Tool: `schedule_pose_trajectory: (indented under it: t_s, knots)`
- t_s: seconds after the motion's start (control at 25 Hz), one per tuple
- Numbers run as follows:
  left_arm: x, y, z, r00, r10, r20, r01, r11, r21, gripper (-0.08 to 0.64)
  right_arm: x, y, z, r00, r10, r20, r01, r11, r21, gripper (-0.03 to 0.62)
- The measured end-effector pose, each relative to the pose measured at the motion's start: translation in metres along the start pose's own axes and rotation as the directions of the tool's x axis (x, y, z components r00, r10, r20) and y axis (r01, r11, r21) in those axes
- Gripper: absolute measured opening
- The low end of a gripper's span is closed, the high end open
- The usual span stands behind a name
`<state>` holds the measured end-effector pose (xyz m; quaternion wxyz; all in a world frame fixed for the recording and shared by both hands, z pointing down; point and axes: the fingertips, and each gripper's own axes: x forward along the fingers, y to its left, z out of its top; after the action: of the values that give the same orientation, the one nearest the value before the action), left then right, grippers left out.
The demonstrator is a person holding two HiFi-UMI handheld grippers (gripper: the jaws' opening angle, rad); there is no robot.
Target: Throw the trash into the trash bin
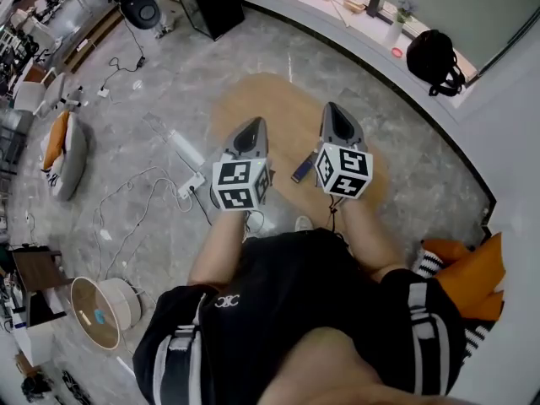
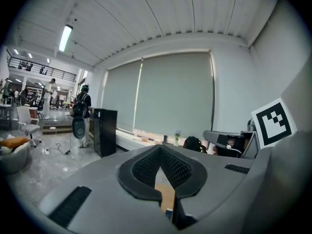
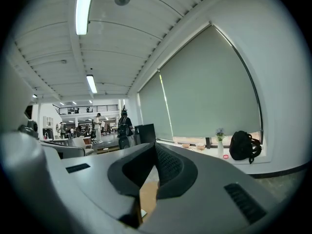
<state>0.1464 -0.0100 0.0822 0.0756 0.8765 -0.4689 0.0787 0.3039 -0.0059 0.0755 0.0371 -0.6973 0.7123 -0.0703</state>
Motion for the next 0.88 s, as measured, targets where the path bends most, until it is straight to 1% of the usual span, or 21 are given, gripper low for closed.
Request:
schedule_pose_trajectory:
  t_s: [0.16,0.32,0.44,0.52,0.56,0.76,0.8,0.88]
  knots:
    - [0.016,0.008,-0.010,0.999,-0.040,-0.035,0.039,0.999,-0.016,0.005,0.008,-0.010,-0.017,0.997,-0.067,-0.032,0.067,0.998,0.004,0.011]
    - [0.032,0.008,-0.035,0.993,-0.080,-0.086,0.079,0.997,-0.017,0.005,0.012,-0.026,-0.046,0.988,-0.127,-0.083,0.129,0.992,0.016,0.011]
    - [0.043,0.008,-0.061,0.984,-0.098,-0.149,0.097,0.995,-0.016,0.005,0.015,-0.038,-0.075,0.975,-0.171,-0.141,0.178,0.983,0.038,0.011]
    - [0.052,0.013,-0.081,0.977,-0.107,-0.183,0.104,0.994,-0.027,0.005,0.021,-0.042,-0.101,0.965,-0.180,-0.191,0.195,0.979,0.060,0.011]
    - [0.055,0.017,-0.092,0.974,-0.112,-0.199,0.107,0.994,-0.036,0.004,0.024,-0.042,-0.117,0.958,-0.182,-0.221,0.202,0.977,0.071,0.026]
    - [0.074,0.037,-0.155,0.948,-0.132,-0.289,0.113,0.990,-0.082,0.005,0.038,-0.046,-0.206,0.903,-0.212,-0.375,0.270,0.956,0.111,0.087]
    - [0.081,0.042,-0.170,0.943,-0.134,-0.304,0.112,0.990,-0.087,0.005,0.044,-0.049,-0.227,0.889,-0.216,-0.404,0.284,0.952,0.116,0.095]
    - [0.092,0.050,-0.200,0.933,-0.131,-0.335,0.104,0.990,-0.098,0.005,0.050,-0.054,-0.274,0.852,-0.220,-0.475,0.316,0.940,0.130,0.103]
